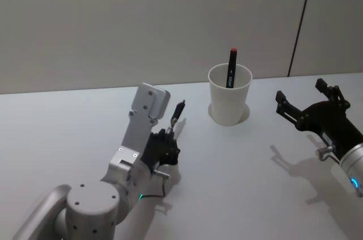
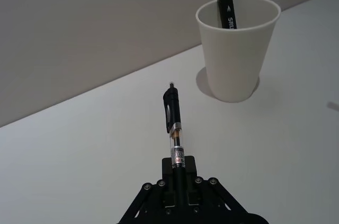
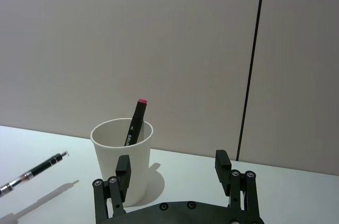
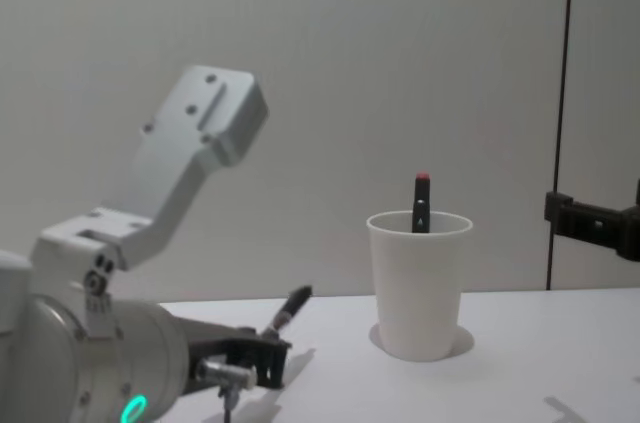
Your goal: Place the pen into the pen holder.
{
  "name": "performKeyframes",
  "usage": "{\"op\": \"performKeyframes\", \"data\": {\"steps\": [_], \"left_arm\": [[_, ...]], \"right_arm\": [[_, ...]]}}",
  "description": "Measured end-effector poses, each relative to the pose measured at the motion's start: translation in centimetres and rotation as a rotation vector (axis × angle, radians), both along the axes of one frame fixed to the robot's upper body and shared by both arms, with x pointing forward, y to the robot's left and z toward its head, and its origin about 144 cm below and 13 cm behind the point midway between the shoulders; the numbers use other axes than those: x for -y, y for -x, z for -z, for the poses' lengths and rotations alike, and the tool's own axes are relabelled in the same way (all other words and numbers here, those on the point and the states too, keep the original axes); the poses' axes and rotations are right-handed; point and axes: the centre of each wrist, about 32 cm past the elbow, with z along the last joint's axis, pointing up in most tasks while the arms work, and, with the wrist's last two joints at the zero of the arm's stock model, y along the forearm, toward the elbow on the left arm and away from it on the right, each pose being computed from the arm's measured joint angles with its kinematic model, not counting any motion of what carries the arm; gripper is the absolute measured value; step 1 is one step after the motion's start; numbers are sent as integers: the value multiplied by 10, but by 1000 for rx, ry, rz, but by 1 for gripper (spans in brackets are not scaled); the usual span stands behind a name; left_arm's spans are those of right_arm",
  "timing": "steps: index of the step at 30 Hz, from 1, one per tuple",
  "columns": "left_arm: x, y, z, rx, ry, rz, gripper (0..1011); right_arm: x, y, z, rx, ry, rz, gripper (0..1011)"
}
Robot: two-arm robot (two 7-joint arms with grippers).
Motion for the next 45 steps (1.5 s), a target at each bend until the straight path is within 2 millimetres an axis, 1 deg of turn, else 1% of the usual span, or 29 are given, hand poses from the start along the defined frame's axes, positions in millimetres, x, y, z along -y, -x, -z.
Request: {"op": "performKeyframes", "data": {"steps": [13, 22, 28, 32, 45], "left_arm": [[-12, 10, -3, 139, 82, -36, 129], [-18, 11, -3, 259, 138, -49, 129], [-21, 6, -1, 352, 191, -26, 129], [-21, 2, -1, 385, 214, -3, 129], [-19, -16, -1, 476, 313, 157, 129]], "right_arm": [[0, 0, 0, 0, 0, 0, 1002], [0, 0, 0, 0, 0, 0, 1002], [0, 0, 0, 0, 0, 0, 1002], [0, 0, 0, 0, 0, 0, 1002], [0, 0, 0, 0, 0, 0, 1002]]}}
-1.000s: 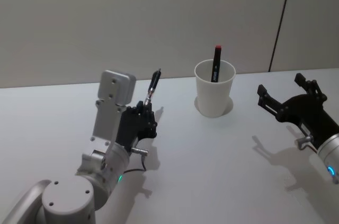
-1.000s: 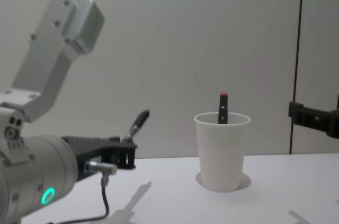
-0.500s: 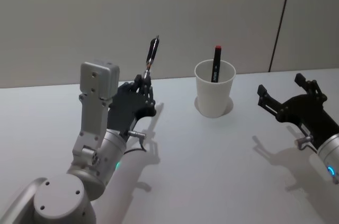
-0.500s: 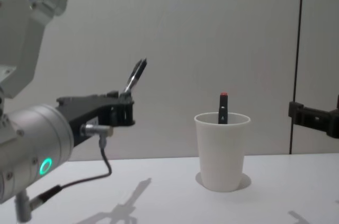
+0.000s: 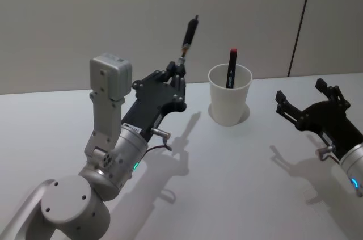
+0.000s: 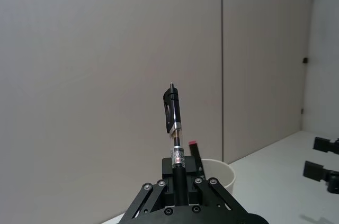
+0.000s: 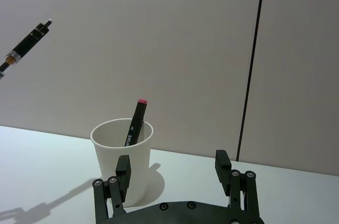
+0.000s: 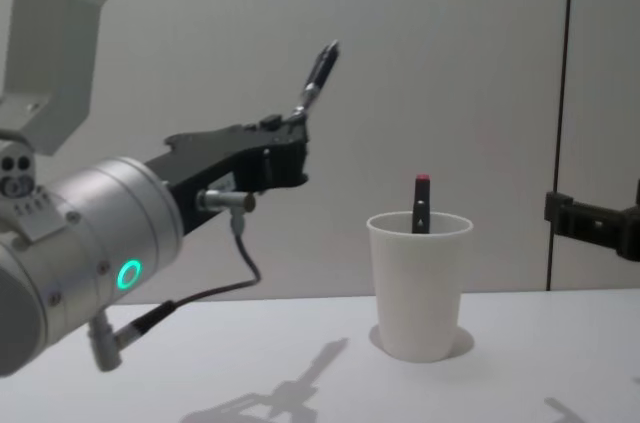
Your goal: Place the pen into the pen holder.
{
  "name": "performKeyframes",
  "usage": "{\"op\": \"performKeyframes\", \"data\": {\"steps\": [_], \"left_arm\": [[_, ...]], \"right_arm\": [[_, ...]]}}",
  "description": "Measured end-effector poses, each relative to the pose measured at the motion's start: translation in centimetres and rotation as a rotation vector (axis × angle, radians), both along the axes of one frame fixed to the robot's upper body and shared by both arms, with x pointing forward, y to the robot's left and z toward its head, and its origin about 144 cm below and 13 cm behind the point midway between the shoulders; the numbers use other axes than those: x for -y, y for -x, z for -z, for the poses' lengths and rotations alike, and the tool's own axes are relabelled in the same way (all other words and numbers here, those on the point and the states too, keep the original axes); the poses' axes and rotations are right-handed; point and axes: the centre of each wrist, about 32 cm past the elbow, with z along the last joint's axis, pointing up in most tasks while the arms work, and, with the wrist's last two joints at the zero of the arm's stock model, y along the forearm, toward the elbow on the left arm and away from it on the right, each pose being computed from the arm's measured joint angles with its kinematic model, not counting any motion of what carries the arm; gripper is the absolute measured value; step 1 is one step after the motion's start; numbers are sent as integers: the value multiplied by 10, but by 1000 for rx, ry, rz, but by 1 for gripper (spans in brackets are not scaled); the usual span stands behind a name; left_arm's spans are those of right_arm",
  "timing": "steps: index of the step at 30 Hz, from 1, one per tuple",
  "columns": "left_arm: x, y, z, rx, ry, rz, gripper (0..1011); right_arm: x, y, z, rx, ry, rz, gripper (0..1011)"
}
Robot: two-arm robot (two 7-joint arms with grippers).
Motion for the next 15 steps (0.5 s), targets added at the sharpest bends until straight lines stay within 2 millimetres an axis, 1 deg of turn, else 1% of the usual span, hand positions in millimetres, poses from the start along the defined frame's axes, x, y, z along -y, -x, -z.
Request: {"op": "performKeyframes", "data": {"steps": [15], "left_arm": [[1, -13, 1, 44, -20, 207, 129]], "right_arm": [[0, 0, 0, 0, 0, 0, 1002]]}}
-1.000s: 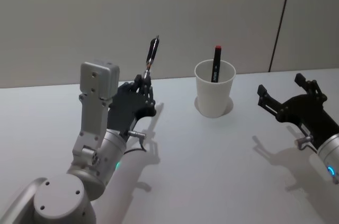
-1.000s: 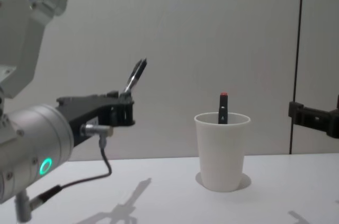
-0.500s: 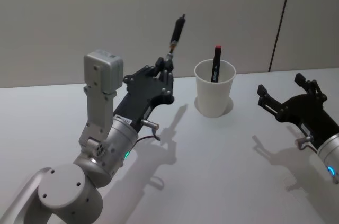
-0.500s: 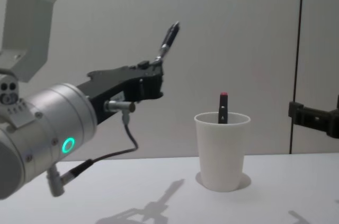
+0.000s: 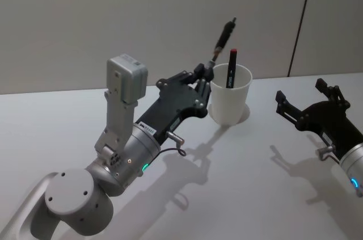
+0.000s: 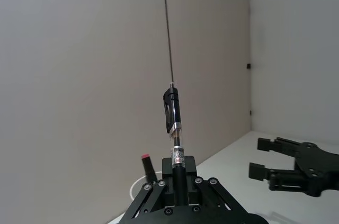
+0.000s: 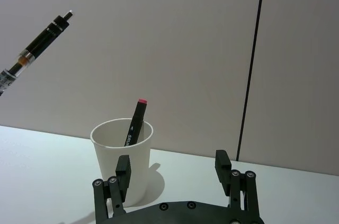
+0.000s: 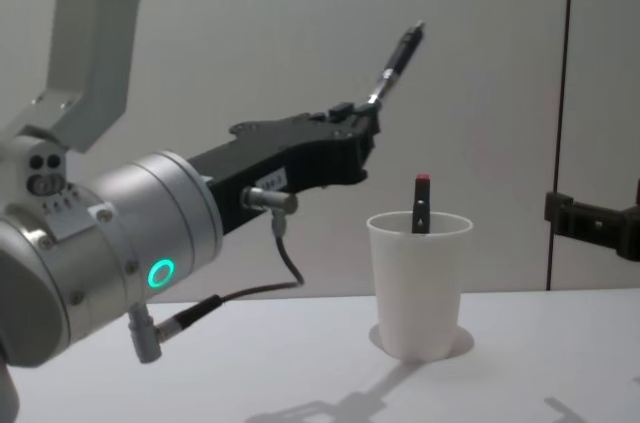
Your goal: Place the pen into the pen holder.
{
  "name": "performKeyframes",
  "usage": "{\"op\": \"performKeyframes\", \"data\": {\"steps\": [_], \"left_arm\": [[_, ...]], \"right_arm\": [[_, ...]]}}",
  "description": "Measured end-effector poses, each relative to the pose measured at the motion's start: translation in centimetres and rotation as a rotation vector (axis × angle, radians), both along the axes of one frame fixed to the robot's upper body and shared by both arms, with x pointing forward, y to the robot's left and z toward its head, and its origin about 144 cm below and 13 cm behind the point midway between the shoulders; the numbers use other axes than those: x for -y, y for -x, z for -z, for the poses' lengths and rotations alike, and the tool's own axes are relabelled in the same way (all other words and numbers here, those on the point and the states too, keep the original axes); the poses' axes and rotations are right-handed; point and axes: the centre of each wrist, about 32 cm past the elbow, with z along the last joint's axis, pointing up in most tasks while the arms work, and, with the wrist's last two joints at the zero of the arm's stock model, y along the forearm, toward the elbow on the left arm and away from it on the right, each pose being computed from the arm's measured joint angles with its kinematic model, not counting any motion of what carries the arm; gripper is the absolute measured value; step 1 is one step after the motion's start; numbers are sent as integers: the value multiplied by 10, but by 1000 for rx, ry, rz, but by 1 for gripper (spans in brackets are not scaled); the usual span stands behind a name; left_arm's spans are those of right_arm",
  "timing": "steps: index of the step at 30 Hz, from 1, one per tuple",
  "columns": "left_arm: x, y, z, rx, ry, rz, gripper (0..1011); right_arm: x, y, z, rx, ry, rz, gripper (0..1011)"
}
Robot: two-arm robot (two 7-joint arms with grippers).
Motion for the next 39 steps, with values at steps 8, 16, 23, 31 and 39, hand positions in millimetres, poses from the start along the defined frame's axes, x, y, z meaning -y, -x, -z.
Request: {"op": "performKeyframes", "data": {"steps": [8, 16, 23, 31, 39], "left_arm": [[0, -2, 0, 8, -27, 51, 129], [1, -4, 0, 11, -51, 64, 130], [2, -5, 0, 13, -65, 69, 129], [2, -5, 0, 14, -73, 71, 128], [3, -6, 0, 15, -77, 73, 129]], "right_arm": [[0, 0, 0, 0, 0, 0, 1002], [0, 0, 0, 0, 0, 0, 1002], [0, 0, 0, 0, 0, 0, 1002], [1, 0, -1, 2, -2, -9, 1002], [5, 4, -4, 4, -39, -54, 1002]]}}
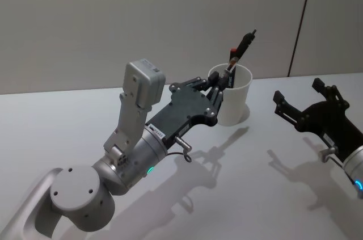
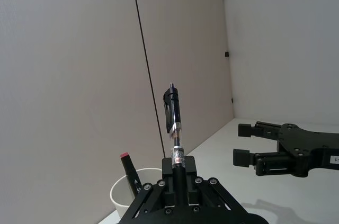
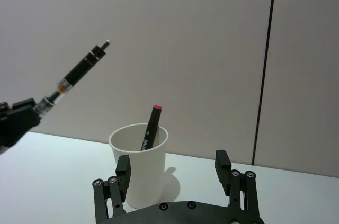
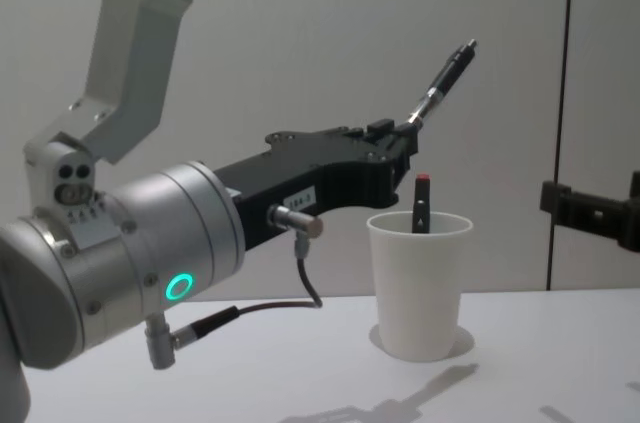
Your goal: Place the pen into the pen holder.
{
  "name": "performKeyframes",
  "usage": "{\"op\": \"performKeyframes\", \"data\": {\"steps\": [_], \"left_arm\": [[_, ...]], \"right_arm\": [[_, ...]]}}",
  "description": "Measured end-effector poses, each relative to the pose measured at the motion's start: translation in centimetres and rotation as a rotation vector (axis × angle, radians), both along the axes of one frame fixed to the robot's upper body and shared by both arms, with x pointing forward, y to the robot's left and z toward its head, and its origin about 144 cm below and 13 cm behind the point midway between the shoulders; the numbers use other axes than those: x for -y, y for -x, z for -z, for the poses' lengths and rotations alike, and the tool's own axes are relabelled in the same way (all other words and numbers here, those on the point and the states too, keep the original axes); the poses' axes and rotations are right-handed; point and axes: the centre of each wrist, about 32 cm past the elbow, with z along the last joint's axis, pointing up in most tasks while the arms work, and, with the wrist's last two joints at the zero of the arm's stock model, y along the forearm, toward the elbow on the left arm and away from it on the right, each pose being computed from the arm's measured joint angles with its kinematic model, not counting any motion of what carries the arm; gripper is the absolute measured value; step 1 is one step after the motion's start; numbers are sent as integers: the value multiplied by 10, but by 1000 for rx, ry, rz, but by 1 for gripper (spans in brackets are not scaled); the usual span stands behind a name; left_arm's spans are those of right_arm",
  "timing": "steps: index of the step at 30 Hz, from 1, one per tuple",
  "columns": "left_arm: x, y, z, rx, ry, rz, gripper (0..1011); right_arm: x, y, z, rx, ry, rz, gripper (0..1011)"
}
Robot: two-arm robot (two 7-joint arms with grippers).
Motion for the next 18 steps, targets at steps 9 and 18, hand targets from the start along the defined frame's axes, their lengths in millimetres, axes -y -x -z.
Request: {"op": "performKeyframes", "data": {"steps": [9, 18], "left_arm": [[0, 0, 0, 1, -2, 1, 129], [0, 0, 0, 1, -4, 1, 128]], "right_arm": [[5, 5, -5, -4, -82, -55, 1002], [9, 9, -12, -21, -208, -112, 1002]]}}
